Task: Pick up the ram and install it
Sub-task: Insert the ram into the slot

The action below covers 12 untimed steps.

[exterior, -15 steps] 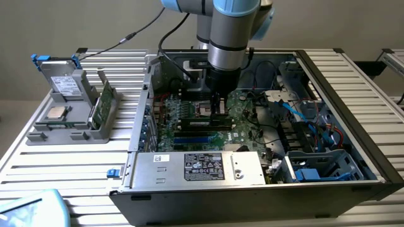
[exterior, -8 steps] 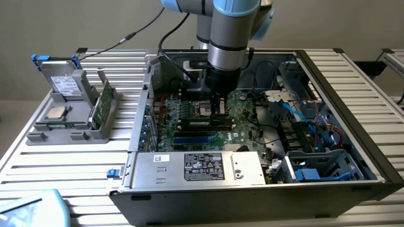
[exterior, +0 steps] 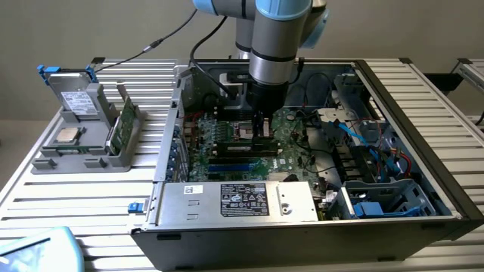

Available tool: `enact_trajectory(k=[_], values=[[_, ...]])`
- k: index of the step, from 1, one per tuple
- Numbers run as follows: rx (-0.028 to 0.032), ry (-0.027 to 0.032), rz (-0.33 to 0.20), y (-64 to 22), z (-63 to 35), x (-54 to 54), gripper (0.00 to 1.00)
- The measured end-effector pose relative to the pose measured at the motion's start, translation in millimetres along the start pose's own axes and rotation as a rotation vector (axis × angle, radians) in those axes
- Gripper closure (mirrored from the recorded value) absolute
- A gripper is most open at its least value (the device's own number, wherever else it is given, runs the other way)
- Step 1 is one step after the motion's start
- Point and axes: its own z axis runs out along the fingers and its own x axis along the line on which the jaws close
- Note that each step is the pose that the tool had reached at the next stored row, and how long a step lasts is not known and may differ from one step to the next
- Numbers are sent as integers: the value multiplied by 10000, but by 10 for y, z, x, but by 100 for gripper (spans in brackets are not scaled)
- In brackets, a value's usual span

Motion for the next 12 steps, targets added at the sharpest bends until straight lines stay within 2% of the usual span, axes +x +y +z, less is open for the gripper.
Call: enact_trajectory(k=[12], values=[[0, -1, 9, -1, 7, -1, 85]])
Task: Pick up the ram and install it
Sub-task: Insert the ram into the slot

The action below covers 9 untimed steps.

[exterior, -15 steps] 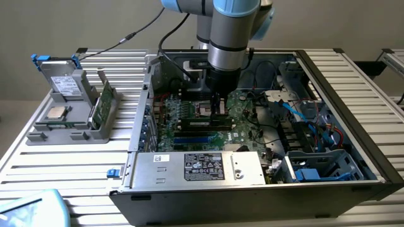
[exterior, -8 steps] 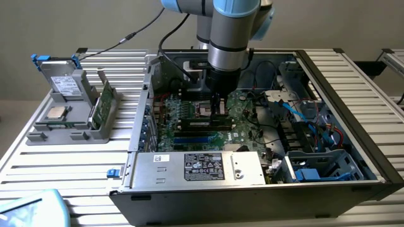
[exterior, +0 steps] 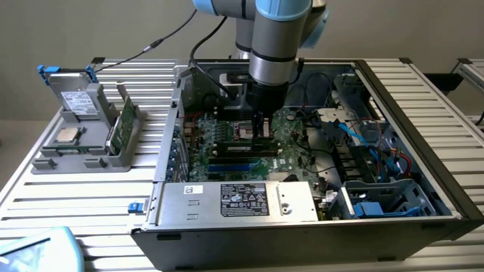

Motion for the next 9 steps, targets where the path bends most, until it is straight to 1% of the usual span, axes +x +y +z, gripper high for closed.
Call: enact_trajectory(k=[9], values=[[-1, -3, 29, -1, 15, -1, 85]])
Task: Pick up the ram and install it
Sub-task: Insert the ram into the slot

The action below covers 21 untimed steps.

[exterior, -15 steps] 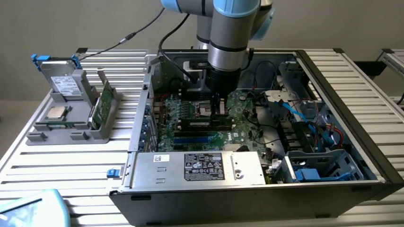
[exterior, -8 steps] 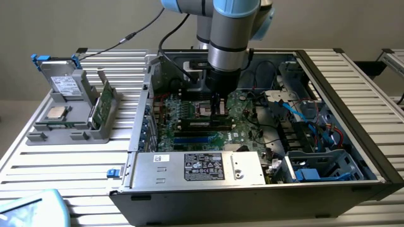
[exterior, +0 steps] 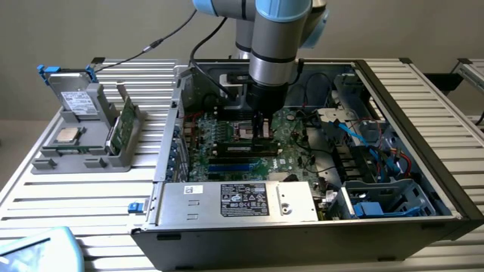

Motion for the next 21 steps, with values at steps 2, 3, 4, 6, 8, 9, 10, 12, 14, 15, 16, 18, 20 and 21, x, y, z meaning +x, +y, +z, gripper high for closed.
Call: enact_trajectory(k=[2, 3, 4, 6, 8, 9, 10, 12, 14, 15, 16, 18, 20, 21], values=[[-1, 1, 10, 0, 1, 0, 85], [-1, 1, 15, 0, 1, 0, 85], [-2, 1, 19, 0, 1, 0, 85], [-2, -2, 31, 0, 5, 0, 85], [-3, -1, 43, -1, 8, -1, 85], [-4, -1, 47, -1, 8, -1, 85], [-4, -1, 50, -1, 8, -1, 85], [-5, -4, 61, -1, 12, -1, 85], [-5, -3, 71, -1, 16, -1, 85], [-5, -2, 74, -1, 17, -2, 85], [-4, -4, 79, -1, 18, -3, 85], [-3, -4, 85, 1, 19, -8, 85], [-4, -3, 87, 2, 19, -9, 85], [-4, -3, 88, 2, 19, -9, 85]])
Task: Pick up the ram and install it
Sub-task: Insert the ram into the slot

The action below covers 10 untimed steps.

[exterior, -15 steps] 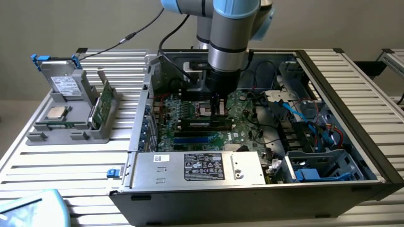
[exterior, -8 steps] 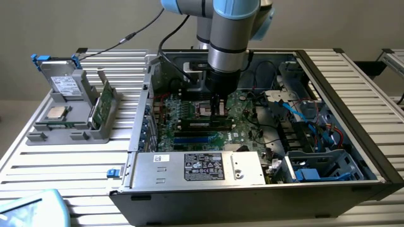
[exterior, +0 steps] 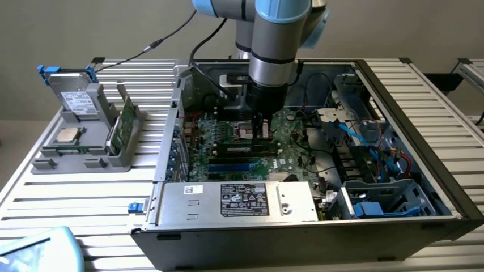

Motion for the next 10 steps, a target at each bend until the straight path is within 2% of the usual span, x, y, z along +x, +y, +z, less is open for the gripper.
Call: enact_trajectory(k=[10], values=[[0, 0, 0, 0, 0, -1, 85]])
